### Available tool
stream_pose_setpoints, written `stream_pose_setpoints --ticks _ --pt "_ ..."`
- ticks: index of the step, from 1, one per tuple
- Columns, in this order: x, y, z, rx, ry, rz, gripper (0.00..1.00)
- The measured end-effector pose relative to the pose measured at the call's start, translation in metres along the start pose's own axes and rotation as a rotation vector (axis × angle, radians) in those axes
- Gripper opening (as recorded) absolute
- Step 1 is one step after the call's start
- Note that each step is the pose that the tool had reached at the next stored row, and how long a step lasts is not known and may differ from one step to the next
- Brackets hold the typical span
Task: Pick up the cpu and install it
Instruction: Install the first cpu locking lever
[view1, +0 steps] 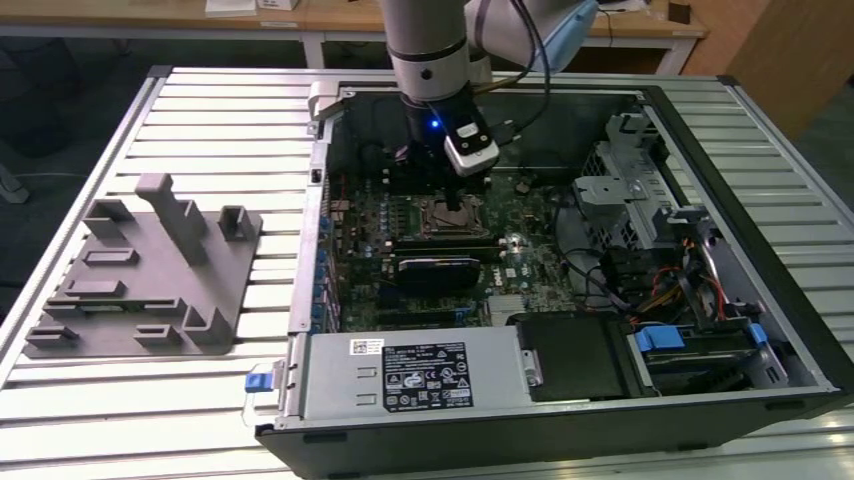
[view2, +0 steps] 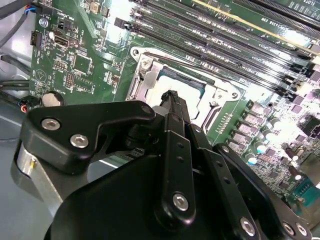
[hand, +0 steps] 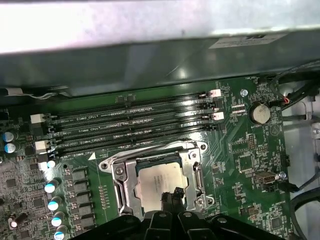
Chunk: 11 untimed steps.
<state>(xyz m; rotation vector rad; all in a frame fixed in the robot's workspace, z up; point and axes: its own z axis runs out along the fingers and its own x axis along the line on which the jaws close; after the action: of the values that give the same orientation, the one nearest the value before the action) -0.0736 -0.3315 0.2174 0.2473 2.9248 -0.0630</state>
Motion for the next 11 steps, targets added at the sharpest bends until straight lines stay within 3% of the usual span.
stream_pose_setpoints --ticks 3,8,11 --pt "-0.0025 0.0004 0.0005 0.0017 0.0094 0.000 0.11" --pt "-0.0057 0.0009 0.0012 0.0101 0.0594 -0.002 0.11" --pt "-0.0083 0.0011 0.0018 0.0127 0.0753 -0.003 0.11"
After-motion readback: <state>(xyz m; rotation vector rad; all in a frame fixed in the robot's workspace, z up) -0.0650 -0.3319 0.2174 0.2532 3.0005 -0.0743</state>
